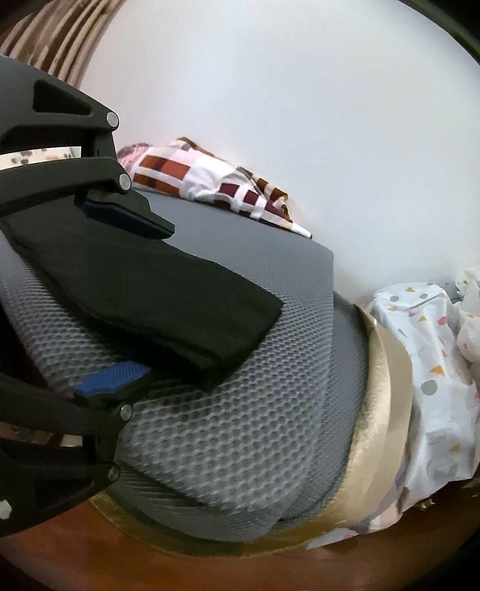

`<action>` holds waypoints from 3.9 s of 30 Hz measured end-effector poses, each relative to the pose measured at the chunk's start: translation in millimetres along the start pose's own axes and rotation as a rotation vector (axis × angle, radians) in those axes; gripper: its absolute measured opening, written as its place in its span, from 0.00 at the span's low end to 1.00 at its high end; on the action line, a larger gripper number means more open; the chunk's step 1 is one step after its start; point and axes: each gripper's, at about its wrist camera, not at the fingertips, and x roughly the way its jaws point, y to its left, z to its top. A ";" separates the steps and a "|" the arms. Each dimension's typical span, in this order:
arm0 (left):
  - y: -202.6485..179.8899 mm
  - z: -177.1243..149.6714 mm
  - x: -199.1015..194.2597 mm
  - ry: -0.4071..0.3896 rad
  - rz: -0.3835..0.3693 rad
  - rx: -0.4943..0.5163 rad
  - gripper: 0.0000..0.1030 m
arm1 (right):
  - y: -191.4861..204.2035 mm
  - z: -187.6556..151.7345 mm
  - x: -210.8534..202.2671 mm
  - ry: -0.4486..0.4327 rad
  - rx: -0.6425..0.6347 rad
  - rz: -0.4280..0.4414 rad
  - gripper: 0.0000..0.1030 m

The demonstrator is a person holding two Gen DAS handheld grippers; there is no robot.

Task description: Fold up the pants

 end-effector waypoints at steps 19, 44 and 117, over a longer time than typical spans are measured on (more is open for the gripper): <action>-29.4 -2.1 -9.9 -0.018 0.012 0.115 0.77 | 157.9 -65.4 31.7 0.204 -0.265 0.029 0.13; -42.6 -4.7 -4.0 0.059 -0.069 0.110 0.78 | 260.6 -312.3 145.2 0.551 -0.803 -0.037 0.13; 75.1 48.6 -42.6 0.051 -0.144 -0.009 0.17 | 241.6 -321.7 167.3 0.667 -0.786 0.200 0.68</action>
